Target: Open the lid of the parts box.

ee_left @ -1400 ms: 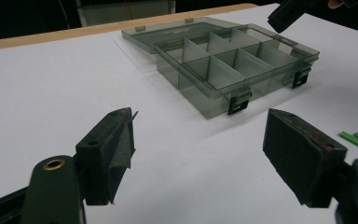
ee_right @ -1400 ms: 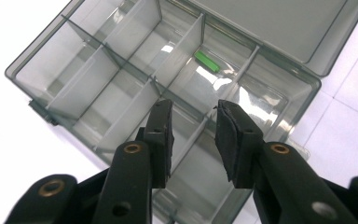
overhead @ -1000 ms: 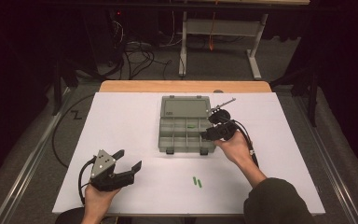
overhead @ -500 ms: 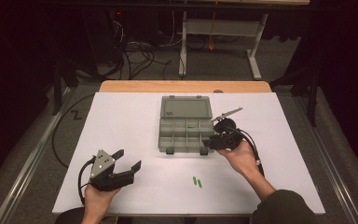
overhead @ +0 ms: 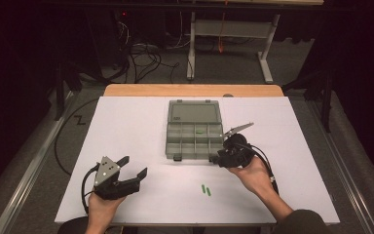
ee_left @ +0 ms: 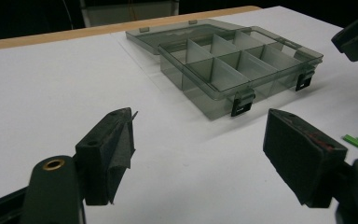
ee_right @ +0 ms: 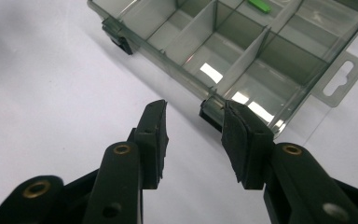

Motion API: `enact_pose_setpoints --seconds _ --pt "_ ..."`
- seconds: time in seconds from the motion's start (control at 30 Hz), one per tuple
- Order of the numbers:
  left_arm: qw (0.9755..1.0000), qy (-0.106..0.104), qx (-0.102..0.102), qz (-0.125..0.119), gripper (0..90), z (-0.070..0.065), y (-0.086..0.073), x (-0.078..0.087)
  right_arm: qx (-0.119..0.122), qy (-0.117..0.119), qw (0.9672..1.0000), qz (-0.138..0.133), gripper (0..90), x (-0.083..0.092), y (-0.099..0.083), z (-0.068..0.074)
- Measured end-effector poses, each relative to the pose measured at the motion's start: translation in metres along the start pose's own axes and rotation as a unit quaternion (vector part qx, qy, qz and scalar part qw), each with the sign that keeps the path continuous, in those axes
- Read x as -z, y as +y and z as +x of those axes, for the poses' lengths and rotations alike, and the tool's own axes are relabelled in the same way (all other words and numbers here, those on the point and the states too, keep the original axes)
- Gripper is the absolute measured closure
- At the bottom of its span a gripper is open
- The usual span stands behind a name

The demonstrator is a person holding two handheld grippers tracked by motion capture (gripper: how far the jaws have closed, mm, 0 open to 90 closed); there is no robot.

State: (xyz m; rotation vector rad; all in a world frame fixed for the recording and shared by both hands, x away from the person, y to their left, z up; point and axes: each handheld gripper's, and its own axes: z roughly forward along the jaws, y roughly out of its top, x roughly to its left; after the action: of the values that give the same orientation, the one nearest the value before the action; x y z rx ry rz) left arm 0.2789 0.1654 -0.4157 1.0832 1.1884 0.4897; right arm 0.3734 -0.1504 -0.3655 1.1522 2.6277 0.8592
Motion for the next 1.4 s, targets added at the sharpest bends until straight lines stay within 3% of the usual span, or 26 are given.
enact_pose_setpoints --seconds 0.6,1.4 --pt "1.0 0.0 0.001 -0.002 24.7 0.0 0.0 0.0 0.012 0.008 0.9993 0.034 63.1 -0.006 -0.017 0.014" --pt "1.0 0.0 0.001 -0.002 24.7 0.0 0.0 0.0 0.046 0.025 0.9939 0.097 65.4 -0.019 -0.029 0.044"
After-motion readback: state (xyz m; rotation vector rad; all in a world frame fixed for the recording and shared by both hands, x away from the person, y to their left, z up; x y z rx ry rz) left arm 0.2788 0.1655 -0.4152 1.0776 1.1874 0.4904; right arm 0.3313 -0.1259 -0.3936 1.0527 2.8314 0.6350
